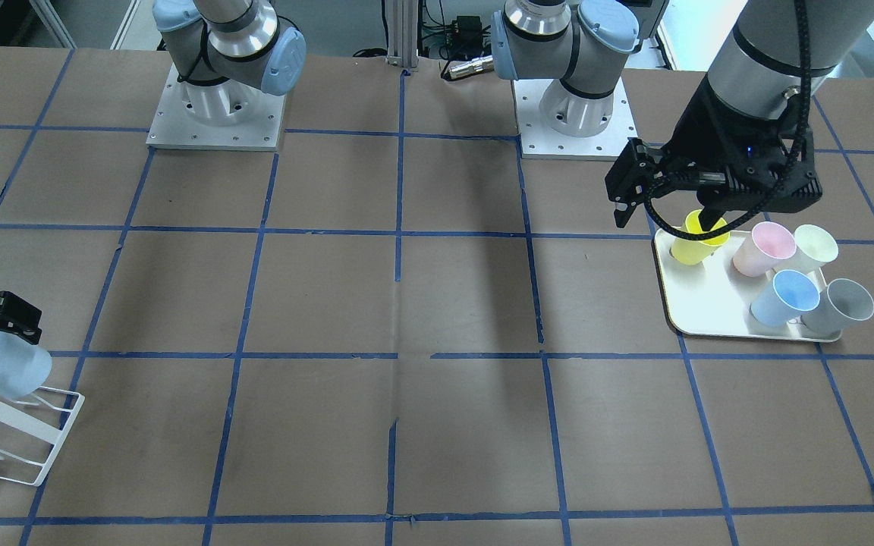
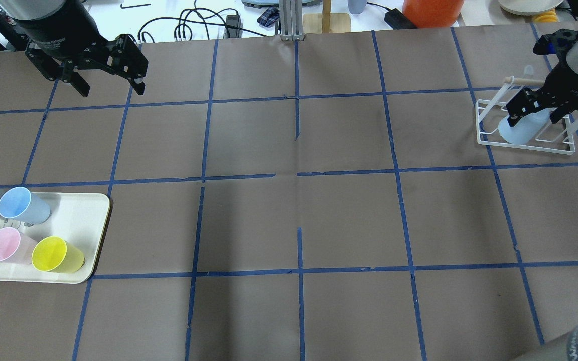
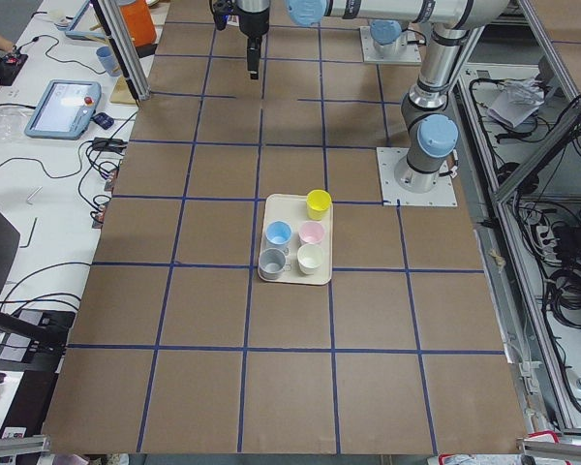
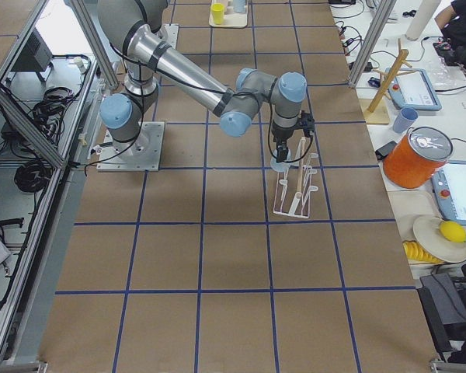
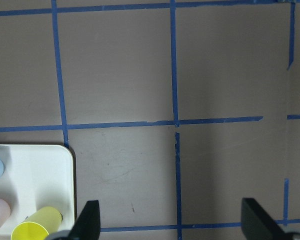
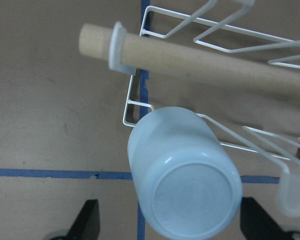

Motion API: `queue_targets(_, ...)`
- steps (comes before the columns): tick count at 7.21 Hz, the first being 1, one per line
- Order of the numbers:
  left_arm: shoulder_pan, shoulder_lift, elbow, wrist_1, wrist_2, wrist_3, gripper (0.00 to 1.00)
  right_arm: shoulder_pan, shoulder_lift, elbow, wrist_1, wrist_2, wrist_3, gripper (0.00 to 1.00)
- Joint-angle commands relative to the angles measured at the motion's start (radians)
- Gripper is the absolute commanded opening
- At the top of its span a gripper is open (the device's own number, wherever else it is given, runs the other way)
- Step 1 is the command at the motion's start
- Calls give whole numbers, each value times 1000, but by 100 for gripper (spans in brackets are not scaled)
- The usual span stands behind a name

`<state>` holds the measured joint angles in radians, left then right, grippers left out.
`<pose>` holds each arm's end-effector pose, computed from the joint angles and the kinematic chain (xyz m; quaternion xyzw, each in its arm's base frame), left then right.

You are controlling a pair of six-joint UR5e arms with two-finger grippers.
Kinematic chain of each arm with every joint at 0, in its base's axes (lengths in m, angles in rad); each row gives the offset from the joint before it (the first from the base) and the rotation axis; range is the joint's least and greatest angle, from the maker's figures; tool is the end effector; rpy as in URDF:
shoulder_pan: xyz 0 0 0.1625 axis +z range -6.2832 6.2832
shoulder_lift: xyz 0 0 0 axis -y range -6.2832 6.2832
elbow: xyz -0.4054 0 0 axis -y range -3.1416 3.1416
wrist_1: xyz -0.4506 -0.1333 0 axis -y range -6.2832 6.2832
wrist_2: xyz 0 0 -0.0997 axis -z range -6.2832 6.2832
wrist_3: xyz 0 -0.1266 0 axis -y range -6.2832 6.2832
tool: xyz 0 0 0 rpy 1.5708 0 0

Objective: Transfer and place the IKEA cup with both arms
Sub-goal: 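Close the right gripper on the light blue cup's base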

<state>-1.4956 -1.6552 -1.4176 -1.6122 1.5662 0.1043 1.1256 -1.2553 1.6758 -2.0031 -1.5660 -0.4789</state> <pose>-0.0894 -0.5952 0.4736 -0.0146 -0.9998 0.0138 0.0011 -0.1540 -0.6338 0.2385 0.0169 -0.9998 0.0064 0.0005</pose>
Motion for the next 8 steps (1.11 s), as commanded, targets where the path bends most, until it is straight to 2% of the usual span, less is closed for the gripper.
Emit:
queue_targets(1,0,0,0,0,0,0,100,0,32,1,-67,1,6,100)
queue_targets(4,0,0,0,0,0,0,100,3,36,-2,-82,3,9,100)
queue_targets(8,0,0,-1,0,0,0,100,3,37,-2,-24,-6,17,100)
